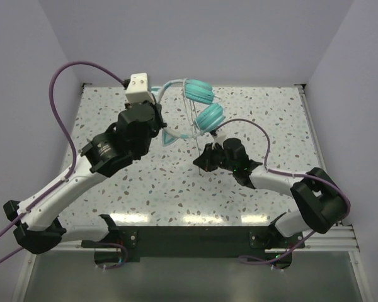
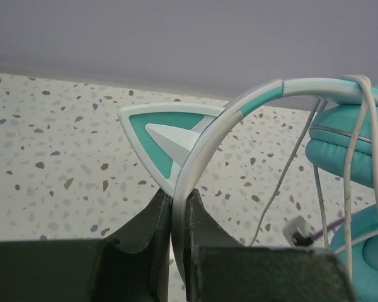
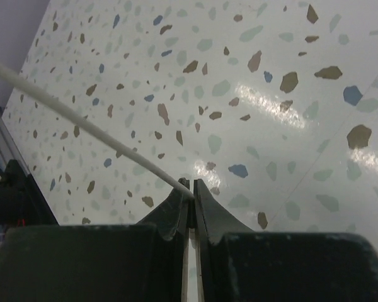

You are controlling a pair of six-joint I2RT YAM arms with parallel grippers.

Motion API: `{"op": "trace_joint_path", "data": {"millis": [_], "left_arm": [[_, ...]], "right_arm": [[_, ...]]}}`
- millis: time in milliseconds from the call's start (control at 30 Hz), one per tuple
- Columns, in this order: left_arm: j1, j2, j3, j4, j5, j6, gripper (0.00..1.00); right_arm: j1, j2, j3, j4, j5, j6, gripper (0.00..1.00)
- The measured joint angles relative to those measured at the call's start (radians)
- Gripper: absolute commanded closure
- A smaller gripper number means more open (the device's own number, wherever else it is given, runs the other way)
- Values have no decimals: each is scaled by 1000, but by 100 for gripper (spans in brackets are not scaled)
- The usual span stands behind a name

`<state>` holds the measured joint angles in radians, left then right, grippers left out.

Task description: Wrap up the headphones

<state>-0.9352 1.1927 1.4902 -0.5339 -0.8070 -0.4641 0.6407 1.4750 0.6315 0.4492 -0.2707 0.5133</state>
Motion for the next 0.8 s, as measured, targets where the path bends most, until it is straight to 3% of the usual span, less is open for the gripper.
{"op": "trace_joint_path", "data": {"millis": [400,800], "left_arm": [[371,188,-27,7,138,-8,100],[422,399,-48,26,227,-7,100]], "right_arm": [[70,-296,-83,-257,100,-45,100],[297,-349,128,-650,219,-176,100]]}}
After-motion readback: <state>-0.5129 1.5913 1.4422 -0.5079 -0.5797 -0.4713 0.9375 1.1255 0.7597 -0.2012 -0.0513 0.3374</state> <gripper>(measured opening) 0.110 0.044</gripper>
